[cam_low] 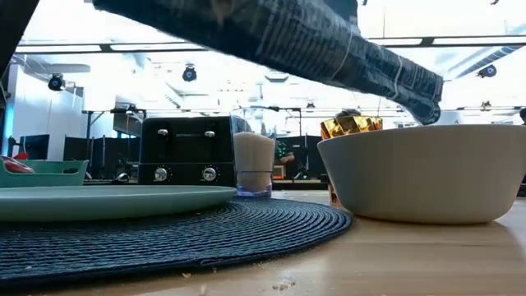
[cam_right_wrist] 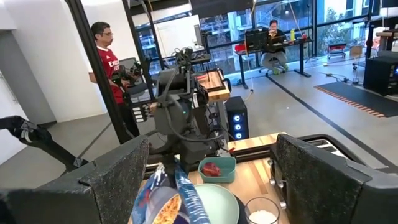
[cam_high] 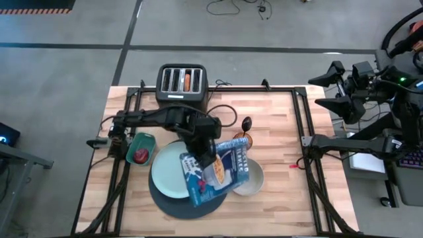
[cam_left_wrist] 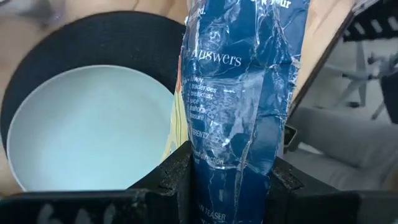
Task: Arrange a breakfast setting
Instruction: Pour the cereal into the gray bowl
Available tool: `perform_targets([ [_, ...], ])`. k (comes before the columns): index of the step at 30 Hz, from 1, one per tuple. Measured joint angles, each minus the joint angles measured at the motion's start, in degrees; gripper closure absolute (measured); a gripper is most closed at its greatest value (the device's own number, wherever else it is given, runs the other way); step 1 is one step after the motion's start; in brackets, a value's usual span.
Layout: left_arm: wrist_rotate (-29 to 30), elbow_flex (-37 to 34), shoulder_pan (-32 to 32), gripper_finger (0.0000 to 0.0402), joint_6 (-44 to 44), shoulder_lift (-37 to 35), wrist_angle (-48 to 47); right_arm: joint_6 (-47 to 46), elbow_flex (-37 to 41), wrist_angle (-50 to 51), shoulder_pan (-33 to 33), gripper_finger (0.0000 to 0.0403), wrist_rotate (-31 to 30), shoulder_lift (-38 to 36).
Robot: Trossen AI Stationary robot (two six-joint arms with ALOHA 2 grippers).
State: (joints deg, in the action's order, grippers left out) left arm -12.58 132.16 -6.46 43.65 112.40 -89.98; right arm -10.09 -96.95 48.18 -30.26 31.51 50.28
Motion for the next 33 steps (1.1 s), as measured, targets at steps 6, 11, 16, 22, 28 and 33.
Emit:
perform_targets([
  [6,-5.5,-0.1,0.6,0.0300,2.1,0.0,-0.1,-0.4,0.0,0.0,0.0,0.0060,0.0,0.0],
  [11,-8.1,-0.1,1.0,0.0300,2.8,0.0,-0.1,-0.4,0.0,0.0,0.0,0.0060,-0.1,0.0],
  [16,-8.8,0.0,2.3,0.0300,3.6,0.0,0.0,-0.4,0.0,0.0,0.0,0.0060,-0.4,0.0],
  [22,-12.0,-0.2,4.0,0.0300,4.1,0.0,-0.1,-0.4,0.0,0.0,0.0,0.0060,-1.7,0.0],
  [28,-14.1,-0.2,5.0,0.0300,5.8,0.0,0.0,-0.4,0.0,0.0,0.0,0.0060,-2.4,0.0],
  [33,-16.0,-0.7,6.6,0.0300,4.7,0.0,-0.1,-0.2,0.0,0.0,0.0,0.0060,-3.2,0.0],
])
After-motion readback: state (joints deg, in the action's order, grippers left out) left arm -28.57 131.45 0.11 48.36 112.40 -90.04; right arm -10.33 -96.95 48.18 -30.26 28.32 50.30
